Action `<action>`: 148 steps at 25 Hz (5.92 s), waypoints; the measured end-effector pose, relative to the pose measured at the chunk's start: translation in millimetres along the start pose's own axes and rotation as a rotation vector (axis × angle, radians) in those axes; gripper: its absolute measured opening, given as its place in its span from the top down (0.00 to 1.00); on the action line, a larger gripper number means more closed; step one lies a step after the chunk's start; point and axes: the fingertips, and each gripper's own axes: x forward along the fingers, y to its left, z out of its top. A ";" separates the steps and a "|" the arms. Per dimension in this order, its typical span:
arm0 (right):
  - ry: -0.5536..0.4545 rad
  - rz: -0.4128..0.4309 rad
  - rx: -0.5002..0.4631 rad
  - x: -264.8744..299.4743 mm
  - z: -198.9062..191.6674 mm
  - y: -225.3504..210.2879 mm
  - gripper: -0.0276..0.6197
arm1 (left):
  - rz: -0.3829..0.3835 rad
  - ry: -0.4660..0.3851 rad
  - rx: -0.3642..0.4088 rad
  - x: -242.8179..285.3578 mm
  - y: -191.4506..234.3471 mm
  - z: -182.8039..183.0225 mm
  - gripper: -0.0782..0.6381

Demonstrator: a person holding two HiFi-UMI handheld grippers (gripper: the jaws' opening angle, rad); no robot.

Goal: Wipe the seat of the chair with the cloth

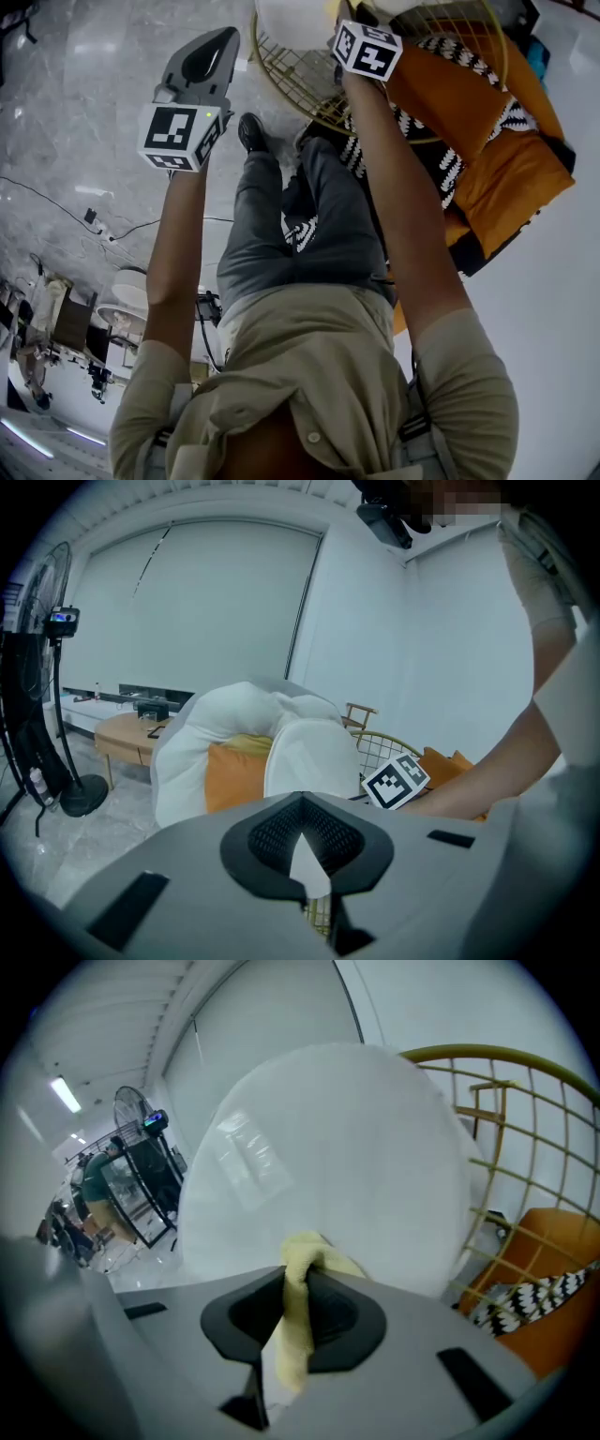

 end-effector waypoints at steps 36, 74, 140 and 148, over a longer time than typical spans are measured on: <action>0.050 -0.119 0.260 -13.8 -36.9 -91.0 0.86 | -0.012 0.034 -0.024 21.0 -0.6 -19.8 0.88; 0.138 0.222 -0.069 31.7 -88.5 118.0 0.86 | 0.035 0.033 -0.085 -10.4 24.8 -64.7 0.88; -0.631 0.242 -0.478 -666.9 249.9 244.2 0.87 | -0.156 -0.446 0.391 -410.3 -157.8 334.0 0.88; -0.630 0.264 -0.482 -671.6 248.8 265.8 0.87 | -0.171 -0.414 0.367 -419.1 -155.0 326.2 0.88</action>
